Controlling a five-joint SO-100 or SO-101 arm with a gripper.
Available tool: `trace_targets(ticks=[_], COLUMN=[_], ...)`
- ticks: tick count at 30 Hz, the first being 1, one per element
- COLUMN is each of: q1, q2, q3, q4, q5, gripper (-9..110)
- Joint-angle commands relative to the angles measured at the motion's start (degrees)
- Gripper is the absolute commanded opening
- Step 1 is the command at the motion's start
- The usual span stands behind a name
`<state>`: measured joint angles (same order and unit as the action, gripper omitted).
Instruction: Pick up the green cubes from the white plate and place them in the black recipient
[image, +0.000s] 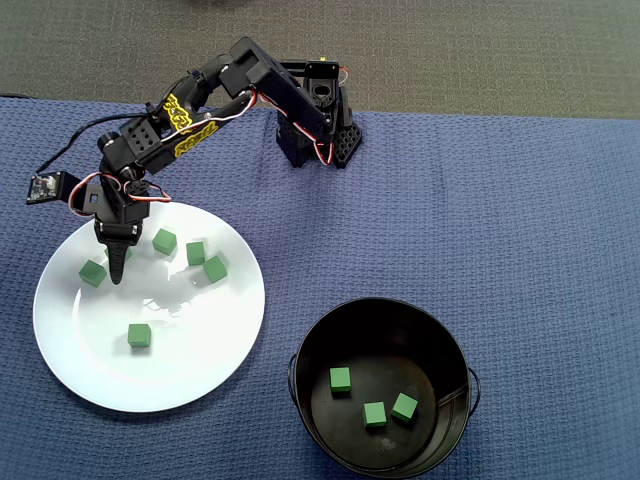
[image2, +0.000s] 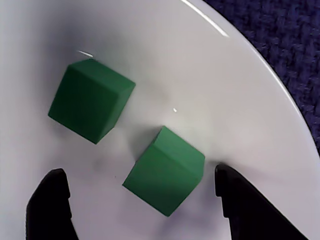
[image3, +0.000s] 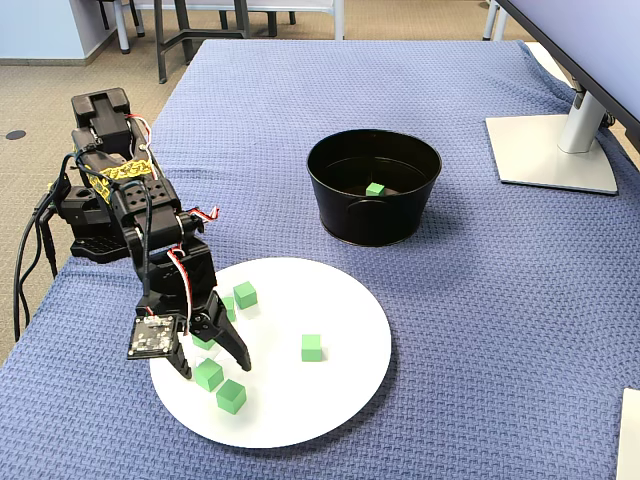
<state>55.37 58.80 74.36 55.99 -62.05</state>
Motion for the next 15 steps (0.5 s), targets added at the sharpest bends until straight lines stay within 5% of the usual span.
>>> trace_targets(ticks=[1,15], q1=[0.3,0.4], q2=[2.5,1.2], q3=[-2.6,-3.7], q4=[-1.1,-0.7], q5=[1.0,1.1], gripper=[31,19])
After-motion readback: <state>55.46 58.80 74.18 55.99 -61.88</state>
